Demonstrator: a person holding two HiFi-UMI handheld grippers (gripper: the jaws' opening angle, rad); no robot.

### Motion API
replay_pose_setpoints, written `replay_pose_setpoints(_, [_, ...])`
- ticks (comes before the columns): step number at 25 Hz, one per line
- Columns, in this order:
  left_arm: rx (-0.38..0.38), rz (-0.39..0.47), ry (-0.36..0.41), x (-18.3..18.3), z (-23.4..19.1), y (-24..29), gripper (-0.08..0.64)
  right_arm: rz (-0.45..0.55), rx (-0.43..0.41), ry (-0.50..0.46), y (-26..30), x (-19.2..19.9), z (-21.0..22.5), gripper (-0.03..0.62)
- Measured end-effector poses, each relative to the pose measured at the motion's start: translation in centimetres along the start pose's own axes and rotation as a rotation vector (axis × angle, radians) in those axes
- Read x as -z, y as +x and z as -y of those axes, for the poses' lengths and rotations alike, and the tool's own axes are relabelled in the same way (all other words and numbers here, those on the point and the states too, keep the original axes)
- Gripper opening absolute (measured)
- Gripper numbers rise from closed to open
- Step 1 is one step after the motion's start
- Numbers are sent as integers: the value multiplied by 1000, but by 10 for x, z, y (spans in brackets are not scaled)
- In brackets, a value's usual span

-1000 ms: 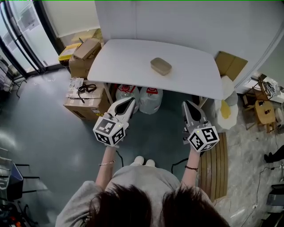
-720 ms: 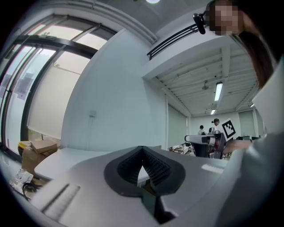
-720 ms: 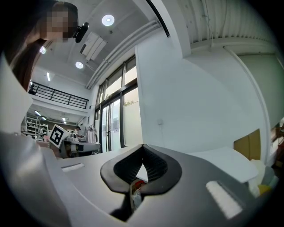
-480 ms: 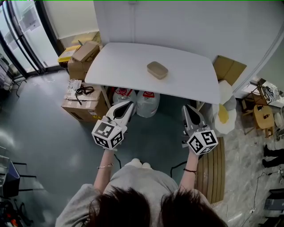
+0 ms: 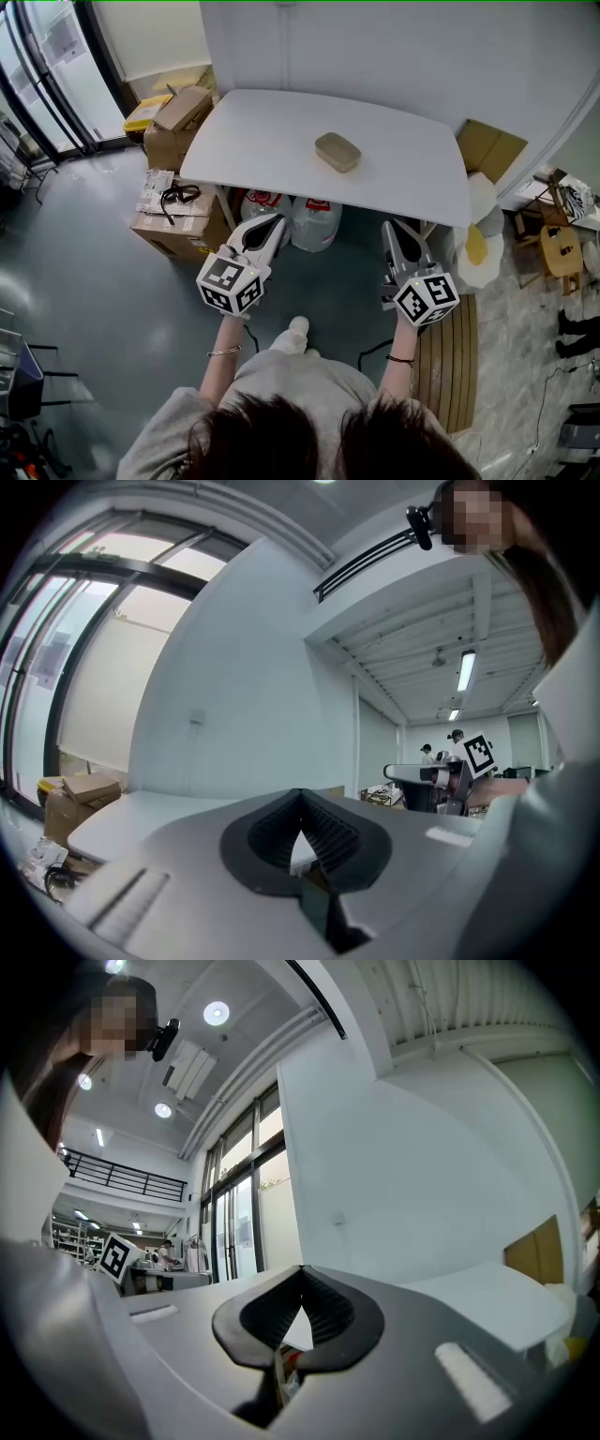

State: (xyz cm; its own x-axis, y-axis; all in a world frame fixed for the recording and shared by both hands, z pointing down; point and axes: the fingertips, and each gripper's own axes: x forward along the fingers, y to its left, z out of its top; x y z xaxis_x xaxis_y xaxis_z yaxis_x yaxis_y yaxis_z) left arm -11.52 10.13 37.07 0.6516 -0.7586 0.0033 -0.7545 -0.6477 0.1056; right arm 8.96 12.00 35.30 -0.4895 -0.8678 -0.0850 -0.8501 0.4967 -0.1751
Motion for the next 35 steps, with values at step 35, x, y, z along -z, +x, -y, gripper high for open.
replay_pose_setpoints(35, [93,-49,-23,15,-78,108,-11,-25,56,30,107,24,56,14])
